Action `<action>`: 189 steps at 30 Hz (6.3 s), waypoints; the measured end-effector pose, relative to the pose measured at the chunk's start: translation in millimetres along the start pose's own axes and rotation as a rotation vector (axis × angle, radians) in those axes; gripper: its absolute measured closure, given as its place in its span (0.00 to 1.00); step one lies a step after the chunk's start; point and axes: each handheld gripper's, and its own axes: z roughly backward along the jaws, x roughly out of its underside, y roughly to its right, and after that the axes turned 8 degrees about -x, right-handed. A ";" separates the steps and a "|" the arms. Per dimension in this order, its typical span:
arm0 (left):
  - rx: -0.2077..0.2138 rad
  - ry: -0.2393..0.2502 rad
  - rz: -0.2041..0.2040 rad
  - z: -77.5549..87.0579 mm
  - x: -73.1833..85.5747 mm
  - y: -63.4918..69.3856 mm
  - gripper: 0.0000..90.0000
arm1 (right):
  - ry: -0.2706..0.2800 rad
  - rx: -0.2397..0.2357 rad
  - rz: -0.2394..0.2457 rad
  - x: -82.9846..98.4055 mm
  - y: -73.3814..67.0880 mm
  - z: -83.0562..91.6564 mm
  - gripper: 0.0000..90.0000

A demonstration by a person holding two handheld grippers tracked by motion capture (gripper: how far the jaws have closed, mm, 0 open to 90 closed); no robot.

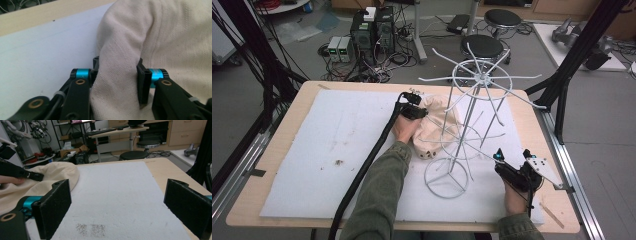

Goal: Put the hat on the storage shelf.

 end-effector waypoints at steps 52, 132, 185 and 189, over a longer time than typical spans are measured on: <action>0.373 0.450 0.220 128.3 -11.4 -113.4 0.90 | 0.002 -0.040 0.011 -0.4 -6.3 -4.1 0.07; 0.902 0.844 0.010 272.7 -101.2 -54.3 0.90 | 0.002 -0.067 0.038 -1.2 -14.0 -4.4 0.07; 0.910 0.766 0.012 231.2 -81.6 -45.3 0.64 | 0.007 -0.068 0.039 -1.5 -14.8 -3.1 0.07; 0.916 0.774 0.022 229.7 -80.5 -47.4 0.56 | 0.013 -0.066 0.043 -1.6 -15.1 -2.8 0.07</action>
